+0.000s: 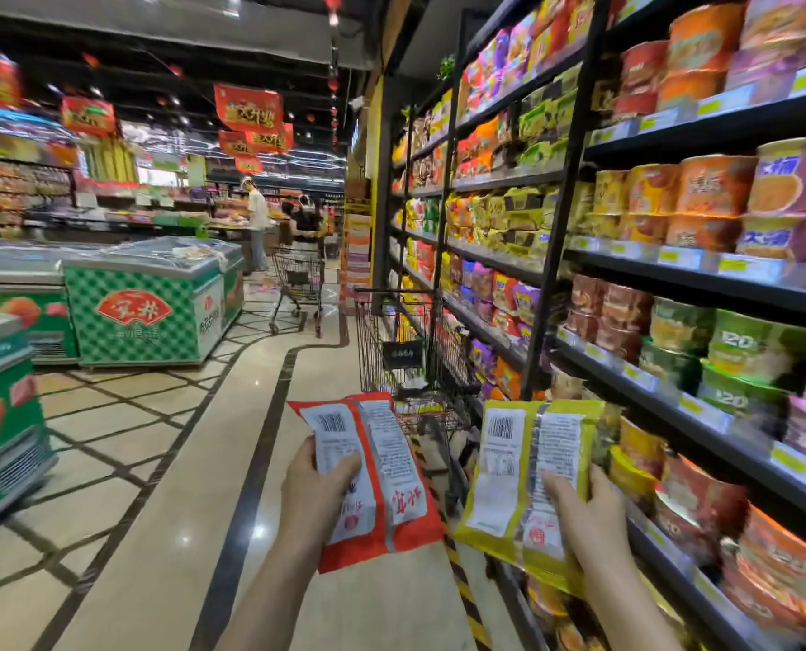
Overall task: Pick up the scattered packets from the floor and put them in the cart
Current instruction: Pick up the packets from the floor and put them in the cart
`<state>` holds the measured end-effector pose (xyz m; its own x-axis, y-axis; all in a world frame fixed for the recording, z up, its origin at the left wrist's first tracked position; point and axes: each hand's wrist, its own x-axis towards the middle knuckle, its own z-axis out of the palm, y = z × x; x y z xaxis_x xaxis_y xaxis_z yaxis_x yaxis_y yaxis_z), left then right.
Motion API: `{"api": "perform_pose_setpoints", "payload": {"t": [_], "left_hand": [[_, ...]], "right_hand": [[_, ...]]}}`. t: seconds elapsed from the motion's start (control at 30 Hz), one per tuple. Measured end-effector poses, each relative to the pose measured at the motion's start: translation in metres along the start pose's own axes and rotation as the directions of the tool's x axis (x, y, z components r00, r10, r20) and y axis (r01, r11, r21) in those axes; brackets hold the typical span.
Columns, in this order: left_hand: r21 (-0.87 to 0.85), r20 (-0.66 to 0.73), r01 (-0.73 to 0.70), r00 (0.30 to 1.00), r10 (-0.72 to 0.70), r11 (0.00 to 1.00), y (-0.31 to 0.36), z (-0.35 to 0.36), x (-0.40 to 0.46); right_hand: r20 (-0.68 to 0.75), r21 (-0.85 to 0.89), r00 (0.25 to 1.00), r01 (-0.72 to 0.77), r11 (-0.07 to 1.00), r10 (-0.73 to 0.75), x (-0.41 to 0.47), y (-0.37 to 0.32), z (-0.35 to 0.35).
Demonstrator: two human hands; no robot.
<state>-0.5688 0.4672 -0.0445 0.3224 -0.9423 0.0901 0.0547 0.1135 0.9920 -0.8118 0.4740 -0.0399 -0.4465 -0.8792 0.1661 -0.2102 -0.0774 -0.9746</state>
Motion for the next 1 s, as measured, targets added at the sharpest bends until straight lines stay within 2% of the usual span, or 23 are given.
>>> {"api": "perform_pose_setpoints", "payload": {"t": [0.27, 0.53, 0.63, 0.77, 1.0], "left_hand": [[0.053, 0.037, 0.019, 0.999, -0.021, 0.998, -0.022, 0.075, 0.19], [0.07, 0.037, 0.042, 0.998, -0.045, 0.997, -0.068, 0.165, 0.374], [0.065, 0.01, 0.068, 0.998, -0.069, 0.996, -0.082, 0.201, 0.446], [0.063, -0.051, 0.101, 0.994, -0.098, 0.993, -0.097, 0.236, 0.536], [0.165, -0.082, 0.111, 0.992, -0.099, 0.98, -0.147, 0.27, 0.683]], "right_hand": [[0.005, -0.084, 1.0, -0.024, 0.996, 0.025, 0.178, 0.018, 0.084], [0.024, -0.047, 0.999, -0.041, 0.998, 0.043, 0.37, 0.059, 0.155], [0.042, -0.069, 0.999, -0.017, 0.998, 0.02, 0.454, 0.071, 0.184], [0.09, -0.117, 0.992, -0.072, 0.991, 0.083, 0.549, 0.091, 0.227], [0.139, -0.145, 0.988, -0.049, 0.988, 0.069, 0.687, 0.126, 0.305]]}}
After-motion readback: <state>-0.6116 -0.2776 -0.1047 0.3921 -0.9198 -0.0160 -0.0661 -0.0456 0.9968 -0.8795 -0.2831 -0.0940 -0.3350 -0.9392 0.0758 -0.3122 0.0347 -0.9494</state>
